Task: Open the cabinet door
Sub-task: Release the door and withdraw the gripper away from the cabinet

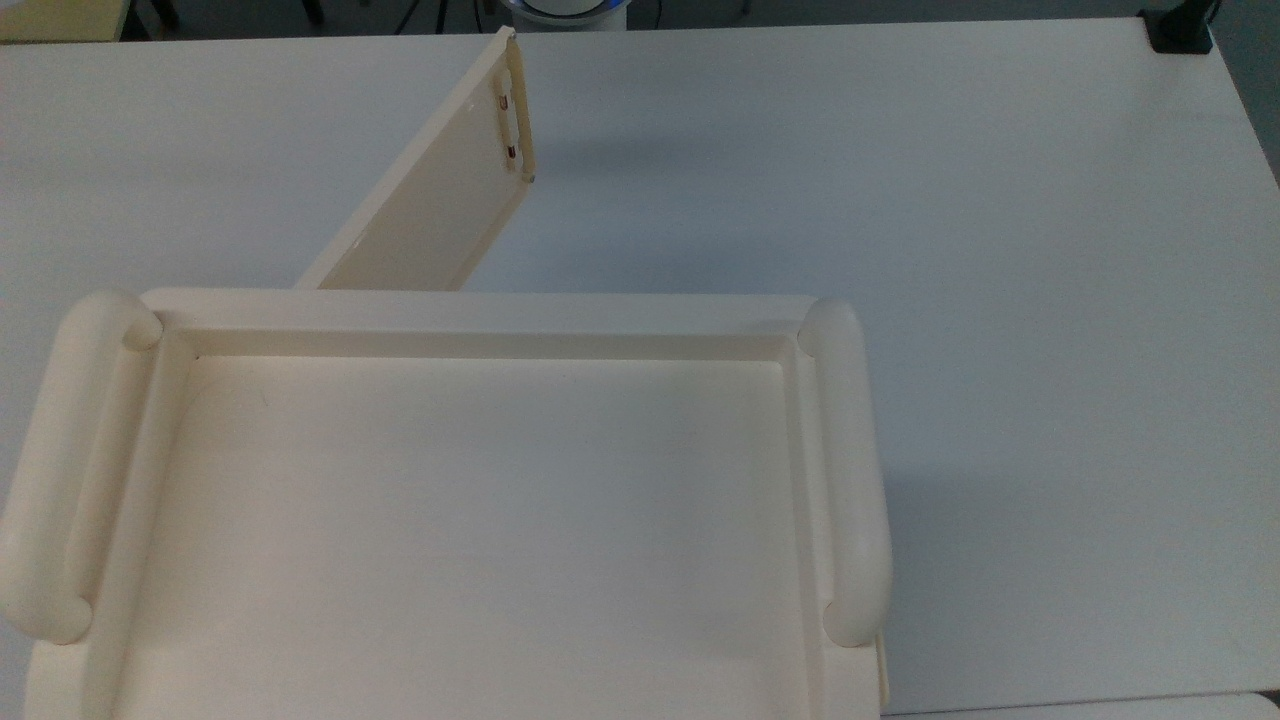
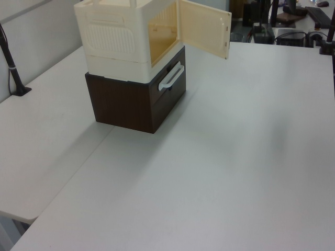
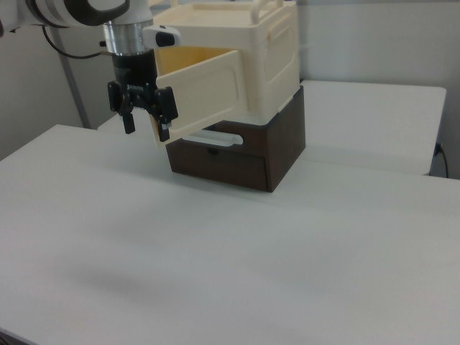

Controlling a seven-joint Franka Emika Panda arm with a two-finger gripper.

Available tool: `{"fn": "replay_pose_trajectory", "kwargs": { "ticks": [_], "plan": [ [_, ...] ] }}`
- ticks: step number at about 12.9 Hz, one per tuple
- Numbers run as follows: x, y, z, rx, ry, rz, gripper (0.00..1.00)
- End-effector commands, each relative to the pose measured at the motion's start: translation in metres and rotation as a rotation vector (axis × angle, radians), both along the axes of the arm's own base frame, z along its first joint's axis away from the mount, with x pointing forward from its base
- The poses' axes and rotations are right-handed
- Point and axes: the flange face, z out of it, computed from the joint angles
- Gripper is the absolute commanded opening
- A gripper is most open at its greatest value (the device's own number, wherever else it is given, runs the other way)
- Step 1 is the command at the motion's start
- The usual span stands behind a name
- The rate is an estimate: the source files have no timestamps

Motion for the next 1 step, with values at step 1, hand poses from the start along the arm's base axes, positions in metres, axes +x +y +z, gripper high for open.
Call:
{"fn": "replay_pose_trajectory", "kwargs": {
  "ticks": [1],
  "plan": [
    [-0.0031, -0.0067, -0.0002, 0.018, -0.026, -0.04, 1.0]
  ]
}}
